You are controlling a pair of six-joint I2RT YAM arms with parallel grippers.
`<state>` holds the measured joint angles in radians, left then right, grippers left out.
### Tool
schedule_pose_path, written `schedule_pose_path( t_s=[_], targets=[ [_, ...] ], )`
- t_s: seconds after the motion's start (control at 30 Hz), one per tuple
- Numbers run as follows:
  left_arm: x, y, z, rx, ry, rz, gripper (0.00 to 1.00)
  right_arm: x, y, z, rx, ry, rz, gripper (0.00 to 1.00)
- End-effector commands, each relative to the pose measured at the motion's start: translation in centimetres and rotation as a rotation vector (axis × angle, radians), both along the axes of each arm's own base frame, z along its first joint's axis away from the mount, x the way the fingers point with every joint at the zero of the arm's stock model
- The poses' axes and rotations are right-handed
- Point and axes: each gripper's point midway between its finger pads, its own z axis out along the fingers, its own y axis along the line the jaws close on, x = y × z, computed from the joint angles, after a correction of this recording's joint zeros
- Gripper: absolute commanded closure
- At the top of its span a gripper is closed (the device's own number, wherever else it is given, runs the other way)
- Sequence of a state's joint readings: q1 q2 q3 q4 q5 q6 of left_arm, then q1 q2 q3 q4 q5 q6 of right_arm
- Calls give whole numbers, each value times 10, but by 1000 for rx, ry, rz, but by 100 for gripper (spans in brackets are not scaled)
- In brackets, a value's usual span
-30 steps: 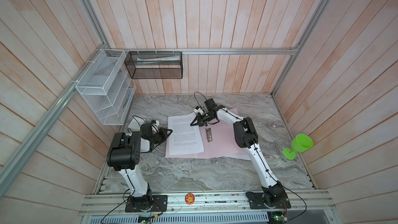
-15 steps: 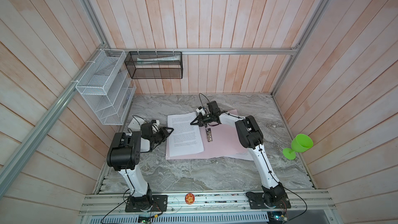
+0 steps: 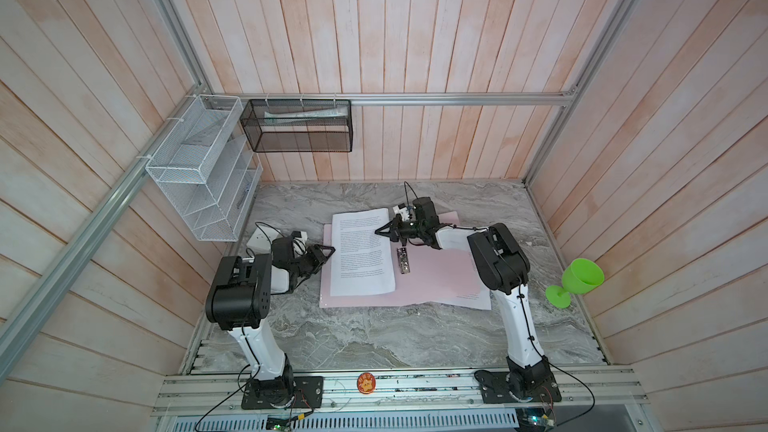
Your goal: Put the files into the folder
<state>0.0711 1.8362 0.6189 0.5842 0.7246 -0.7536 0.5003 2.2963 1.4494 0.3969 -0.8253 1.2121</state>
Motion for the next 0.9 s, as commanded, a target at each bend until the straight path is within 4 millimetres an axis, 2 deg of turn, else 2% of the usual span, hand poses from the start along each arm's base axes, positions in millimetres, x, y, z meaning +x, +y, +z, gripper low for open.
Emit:
schedule_pose_path(
  t_s=[0.0, 0.17, 0.3, 0.67, 0.87],
  targets=[
    [-3, 3, -4, 11, 18, 25, 50, 11, -12, 17, 15, -13, -122, 100],
    [-3, 3, -4, 9, 16, 25, 46, 4, -27, 8, 3, 25, -232, 100],
    [-3, 1, -5, 10, 17, 22, 46, -2, -23, 3, 15, 64, -257, 100],
    [-3, 0, -3, 9, 11, 19, 46, -14, 16, 4, 21, 42, -170, 100],
    [-1, -1, -1, 10, 6, 17, 46, -18, 34, 8, 0, -43, -78, 100]
  ],
)
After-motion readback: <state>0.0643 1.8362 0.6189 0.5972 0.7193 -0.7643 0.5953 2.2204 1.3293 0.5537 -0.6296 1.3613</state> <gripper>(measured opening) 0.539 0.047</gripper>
